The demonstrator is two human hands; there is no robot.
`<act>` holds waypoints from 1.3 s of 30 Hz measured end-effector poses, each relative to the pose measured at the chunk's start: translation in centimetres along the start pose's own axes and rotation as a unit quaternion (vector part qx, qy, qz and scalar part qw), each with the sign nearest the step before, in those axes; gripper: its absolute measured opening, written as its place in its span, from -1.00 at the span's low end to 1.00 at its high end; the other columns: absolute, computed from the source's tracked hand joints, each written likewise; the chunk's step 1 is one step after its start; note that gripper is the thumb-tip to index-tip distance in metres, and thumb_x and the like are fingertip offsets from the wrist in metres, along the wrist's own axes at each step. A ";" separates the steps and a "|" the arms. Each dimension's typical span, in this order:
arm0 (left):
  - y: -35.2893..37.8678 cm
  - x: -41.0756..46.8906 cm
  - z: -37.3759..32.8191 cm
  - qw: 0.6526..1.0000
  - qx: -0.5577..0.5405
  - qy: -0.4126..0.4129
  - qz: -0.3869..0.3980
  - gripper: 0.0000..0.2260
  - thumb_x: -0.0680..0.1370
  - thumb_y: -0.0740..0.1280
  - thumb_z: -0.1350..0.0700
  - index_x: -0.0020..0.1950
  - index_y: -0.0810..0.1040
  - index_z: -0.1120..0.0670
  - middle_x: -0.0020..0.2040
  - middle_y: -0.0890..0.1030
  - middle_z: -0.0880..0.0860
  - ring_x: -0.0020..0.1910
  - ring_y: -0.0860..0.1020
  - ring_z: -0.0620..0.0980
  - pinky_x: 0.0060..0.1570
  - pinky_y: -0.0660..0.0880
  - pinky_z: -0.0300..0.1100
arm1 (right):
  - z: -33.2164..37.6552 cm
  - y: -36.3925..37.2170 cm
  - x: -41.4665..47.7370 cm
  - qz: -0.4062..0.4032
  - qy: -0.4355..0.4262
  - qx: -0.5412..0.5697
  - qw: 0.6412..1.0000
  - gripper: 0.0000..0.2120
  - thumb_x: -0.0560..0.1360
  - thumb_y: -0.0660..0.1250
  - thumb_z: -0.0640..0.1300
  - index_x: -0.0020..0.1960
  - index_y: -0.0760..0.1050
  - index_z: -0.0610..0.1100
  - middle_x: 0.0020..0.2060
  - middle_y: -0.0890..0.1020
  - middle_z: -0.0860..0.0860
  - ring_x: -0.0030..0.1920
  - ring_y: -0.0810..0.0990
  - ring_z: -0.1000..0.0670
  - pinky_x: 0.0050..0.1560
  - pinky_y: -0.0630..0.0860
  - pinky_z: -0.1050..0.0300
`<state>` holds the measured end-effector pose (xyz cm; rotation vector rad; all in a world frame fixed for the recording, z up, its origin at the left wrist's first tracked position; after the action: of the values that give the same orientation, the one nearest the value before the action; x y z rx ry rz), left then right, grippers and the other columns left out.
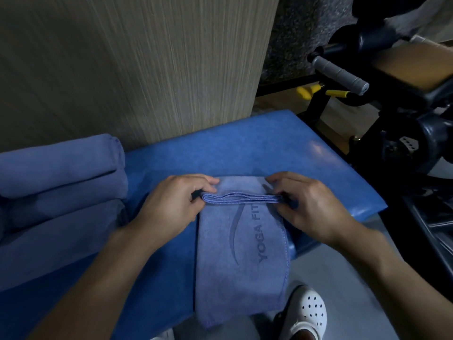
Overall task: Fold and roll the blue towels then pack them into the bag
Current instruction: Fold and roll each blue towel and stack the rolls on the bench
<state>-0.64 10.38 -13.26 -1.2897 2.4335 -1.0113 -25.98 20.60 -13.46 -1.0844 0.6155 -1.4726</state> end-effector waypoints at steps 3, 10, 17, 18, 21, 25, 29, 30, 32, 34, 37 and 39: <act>-0.1 -0.1 -0.1 0.999 0.052 -0.003 0.012 -0.75 0.47 0.38 0.34 -0.05 0.68 0.00 0.19 0.58 -0.30 -0.39 0.44 -0.50 -0.30 0.43 -0.42 | 0.2 -0.3 -0.1 0.008 -0.012 -0.018 1.000 -0.90 0.42 0.38 -0.18 -0.10 0.53 -0.02 0.22 0.55 0.18 0.01 0.60 0.08 -0.20 0.58 0.00; -0.2 -0.2 0.6 0.996 0.087 -0.003 0.020 -0.68 0.49 0.43 0.21 -0.20 0.54 -0.25 0.33 0.48 -0.30 -0.42 0.49 -0.29 -0.29 0.52 -0.06 | 0.5 -0.7 -0.2 0.047 0.009 -0.043 0.998 -0.93 0.40 0.40 -0.13 -0.14 0.56 0.02 0.25 0.53 0.21 0.04 0.61 0.05 -0.22 0.57 0.03; -0.5 -0.5 0.3 0.996 0.067 -0.017 0.050 -0.91 0.48 0.36 0.05 -0.12 0.61 -0.15 0.36 0.46 -0.23 -0.03 0.46 -0.40 -0.27 0.34 -0.36 | 0.7 -0.7 -0.4 0.067 0.027 -0.018 0.997 -0.77 0.47 0.23 0.17 -0.09 0.55 0.05 0.28 0.46 0.21 0.09 0.58 0.10 -0.10 0.58 0.01; -0.5 -0.5 0.2 0.997 0.057 -0.023 0.049 -0.90 0.48 0.33 -0.02 -0.12 0.64 -0.10 0.34 0.47 -0.22 0.07 0.41 -0.34 -0.22 0.35 -0.33 | 0.7 -0.6 -0.4 0.071 0.036 -0.006 0.997 -0.69 0.50 0.16 0.25 -0.08 0.53 0.05 0.27 0.45 0.21 0.10 0.56 0.11 -0.05 0.57 0.01; -0.1 -0.2 0.4 0.997 0.072 -0.020 0.029 -0.78 0.53 0.31 -0.16 -0.21 0.57 -0.06 0.22 0.48 -0.28 -0.05 0.49 -0.29 -0.14 0.38 -0.18 | 0.9 0.0 0.1 0.048 0.052 0.003 0.998 -0.54 0.56 0.02 0.29 -0.07 0.51 -0.03 0.21 0.46 0.12 0.07 0.56 0.03 0.01 0.53 -0.03; 0.6 0.1 0.8 0.995 0.102 0.008 0.017 -0.84 0.49 0.35 -0.15 -0.16 0.48 -0.10 0.12 0.42 -0.26 -0.20 0.47 -0.22 -0.13 0.50 -0.06 | 1.6 0.9 1.0 0.000 0.077 -0.096 0.992 -0.58 0.55 0.01 0.26 -0.01 0.45 -0.04 0.14 0.47 0.08 0.09 0.44 -0.03 0.05 0.34 0.03; 0.6 0.1 0.6 0.986 0.155 0.046 0.042 -0.53 0.46 0.15 -0.26 0.33 0.43 -0.15 0.28 0.40 -0.20 0.16 0.37 -0.13 0.22 0.39 -0.06 | 1.8 1.6 1.4 0.044 0.083 -0.110 0.989 -0.55 0.55 0.03 0.18 0.36 0.34 0.05 0.36 0.39 0.14 0.37 0.28 0.02 0.24 0.20 0.03; 0.6 0.0 0.6 0.980 0.186 0.037 0.058 -0.43 0.46 0.07 -0.30 0.45 0.34 -0.20 0.38 0.35 -0.18 0.26 0.30 -0.11 0.28 0.30 -0.09 | 1.7 1.8 1.4 0.063 0.090 -0.123 0.986 -0.53 0.56 -0.02 0.18 0.40 0.31 0.09 0.40 0.35 0.16 0.42 0.22 0.02 0.30 0.16 -0.01; 0.7 -0.2 0.8 0.963 0.253 0.012 0.089 -0.36 0.44 -0.10 -0.37 0.53 0.13 -0.31 0.52 0.20 -0.17 0.36 0.15 -0.12 0.27 0.13 -0.14 | 1.5 2.0 1.2 0.092 0.115 -0.148 0.978 -0.49 0.55 -0.12 0.19 0.44 0.26 0.14 0.44 0.29 0.19 0.47 0.13 0.01 0.36 0.11 -0.08; 0.8 -0.3 1.2 0.948 0.298 -0.014 0.112 -0.33 0.41 -0.24 -0.40 0.54 -0.05 -0.36 0.58 0.06 -0.15 0.39 0.06 -0.10 0.27 0.06 -0.11 | 1.4 2.0 1.1 0.100 0.125 -0.170 0.972 -0.40 0.51 -0.24 0.23 0.47 0.20 0.14 0.46 0.25 0.18 0.49 0.09 0.00 0.37 0.09 -0.11; 0.9 -0.2 1.4 0.939 0.319 -0.030 0.128 -0.31 0.38 -0.31 -0.40 0.54 -0.17 -0.34 0.59 -0.03 -0.15 0.42 0.00 -0.07 0.30 0.02 -0.08 | 1.4 1.9 1.1 0.119 0.133 -0.155 0.972 -0.34 0.48 -0.30 0.27 0.50 0.13 0.12 0.49 0.19 0.17 0.51 0.04 0.01 0.39 0.05 -0.11; 1.0 -0.2 1.3 0.940 0.316 -0.032 0.127 -0.28 0.38 -0.30 -0.40 0.55 -0.16 -0.30 0.59 -0.02 -0.16 0.43 0.00 -0.08 0.32 0.02 -0.08 | 1.3 1.7 1.2 0.124 0.137 -0.137 0.973 -0.38 0.52 -0.21 0.27 0.51 0.14 0.09 0.49 0.19 0.16 0.50 0.05 0.03 0.40 0.04 -0.10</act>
<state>-0.53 10.31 -14.91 -0.7538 1.9031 -1.4709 -23.95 19.37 -14.00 -0.9741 1.1364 -1.3521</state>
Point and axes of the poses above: each hand's wrist, its own x-axis towards the middle knuckle, its own y-axis out of the palm, z = x × y, the point moved 1 cm from there along x, towards the middle knuckle
